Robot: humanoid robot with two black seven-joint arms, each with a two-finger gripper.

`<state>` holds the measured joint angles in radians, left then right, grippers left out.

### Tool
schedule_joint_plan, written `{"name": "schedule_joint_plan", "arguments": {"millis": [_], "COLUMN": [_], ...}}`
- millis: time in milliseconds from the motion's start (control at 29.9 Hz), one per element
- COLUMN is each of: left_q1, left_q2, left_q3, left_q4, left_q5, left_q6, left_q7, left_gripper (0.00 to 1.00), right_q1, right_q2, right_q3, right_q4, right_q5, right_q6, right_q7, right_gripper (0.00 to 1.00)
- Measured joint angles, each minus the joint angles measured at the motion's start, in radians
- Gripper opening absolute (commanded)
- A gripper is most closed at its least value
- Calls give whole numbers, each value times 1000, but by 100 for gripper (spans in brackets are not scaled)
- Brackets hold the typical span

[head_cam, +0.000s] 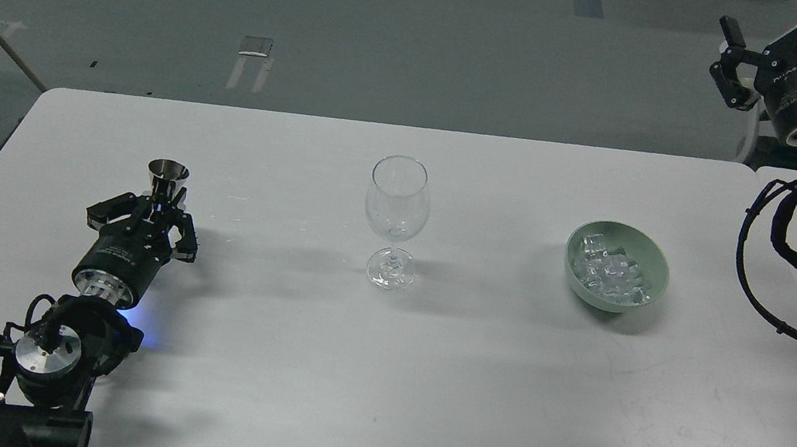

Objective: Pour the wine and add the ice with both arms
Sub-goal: 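Close the left gripper on the silver jigger and lift it, then carry the jigger with the left gripper to the wine glass rim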

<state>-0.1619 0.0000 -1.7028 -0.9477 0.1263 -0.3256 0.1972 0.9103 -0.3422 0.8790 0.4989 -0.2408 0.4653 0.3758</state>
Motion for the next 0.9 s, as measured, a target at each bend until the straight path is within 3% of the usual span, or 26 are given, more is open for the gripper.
{"name": "schedule_joint_plan", "arguments": {"millis": [535, 902], "left_q1": [-16, -13], "left_q2": [0, 0], "left_q3": [1, 3], "left_q4": [-84, -263], "left_q5": [-2, -2], "left_q6": [16, 190], "left_q7": [6, 18], "left_gripper": [5, 2], "right_q1": [-1, -1], "right_q2": [1, 0], "right_q3": [-12, -12], "right_q4": [3, 3], "right_q5": [0, 0], "right_q6": [-2, -2], "right_q7": [0, 0], "right_gripper": [100, 100]}}
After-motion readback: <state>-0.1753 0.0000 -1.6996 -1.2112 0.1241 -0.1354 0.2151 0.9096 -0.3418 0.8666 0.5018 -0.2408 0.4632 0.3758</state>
